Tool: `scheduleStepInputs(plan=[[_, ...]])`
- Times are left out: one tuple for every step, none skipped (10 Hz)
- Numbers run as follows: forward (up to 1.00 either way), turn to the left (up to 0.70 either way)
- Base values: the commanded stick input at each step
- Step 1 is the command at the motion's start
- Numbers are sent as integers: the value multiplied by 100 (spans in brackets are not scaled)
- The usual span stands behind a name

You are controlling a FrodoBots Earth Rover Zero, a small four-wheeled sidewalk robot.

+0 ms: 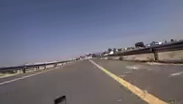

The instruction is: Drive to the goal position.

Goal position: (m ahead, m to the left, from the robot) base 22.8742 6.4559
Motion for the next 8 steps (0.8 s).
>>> scheduleStepInputs(plan=[[100, 2], [100, 2], [100, 2], [100, 3], [100, 3], [100, 3], [100, 3], [100, 3]])
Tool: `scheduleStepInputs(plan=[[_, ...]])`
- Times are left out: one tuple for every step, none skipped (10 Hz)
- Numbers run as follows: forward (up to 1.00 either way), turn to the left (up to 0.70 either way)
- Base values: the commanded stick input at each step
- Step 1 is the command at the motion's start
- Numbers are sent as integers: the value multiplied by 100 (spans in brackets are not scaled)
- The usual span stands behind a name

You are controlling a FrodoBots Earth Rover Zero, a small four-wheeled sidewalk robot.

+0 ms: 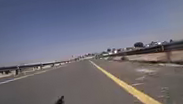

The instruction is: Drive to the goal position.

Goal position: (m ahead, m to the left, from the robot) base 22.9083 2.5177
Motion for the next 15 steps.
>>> scheduleStepInputs(plan=[[100, 3], [100, 3], [100, 3], [100, 3], [100, 3], [100, 3], [100, 1], [100, 0], [100, 0], [100, 0], [100, 0], [100, 0], [100, 0], [100, 4], [100, 17]])
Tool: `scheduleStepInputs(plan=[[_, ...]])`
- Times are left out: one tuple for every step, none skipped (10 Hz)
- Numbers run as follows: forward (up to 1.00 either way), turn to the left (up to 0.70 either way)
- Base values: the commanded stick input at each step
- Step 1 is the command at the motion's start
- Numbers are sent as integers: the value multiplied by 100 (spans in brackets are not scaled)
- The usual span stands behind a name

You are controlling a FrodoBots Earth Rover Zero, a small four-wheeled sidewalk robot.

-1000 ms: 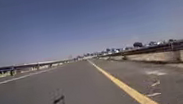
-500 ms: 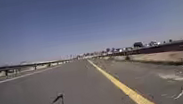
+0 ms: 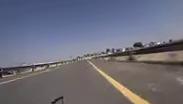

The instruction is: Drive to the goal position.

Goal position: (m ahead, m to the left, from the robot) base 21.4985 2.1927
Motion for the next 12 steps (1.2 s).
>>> scheduleStepInputs(plan=[[100, 32], [100, 28], [100, 3], [100, 0], [100, 0], [100, 0], [100, 0], [100, 0], [100, 0], [100, 0], [100, 0], [100, 0]])
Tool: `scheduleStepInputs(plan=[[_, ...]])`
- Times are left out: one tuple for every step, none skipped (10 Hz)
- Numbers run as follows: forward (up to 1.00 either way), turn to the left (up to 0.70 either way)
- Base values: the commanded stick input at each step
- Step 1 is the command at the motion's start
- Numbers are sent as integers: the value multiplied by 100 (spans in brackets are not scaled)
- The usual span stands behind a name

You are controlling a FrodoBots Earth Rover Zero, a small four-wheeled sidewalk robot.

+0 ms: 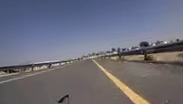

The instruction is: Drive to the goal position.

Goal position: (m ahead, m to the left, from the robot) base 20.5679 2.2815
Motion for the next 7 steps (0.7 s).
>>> scheduleStepInputs(plan=[[100, 0], [100, 0], [100, 0], [100, 0], [100, 0], [100, 0], [100, 0]])
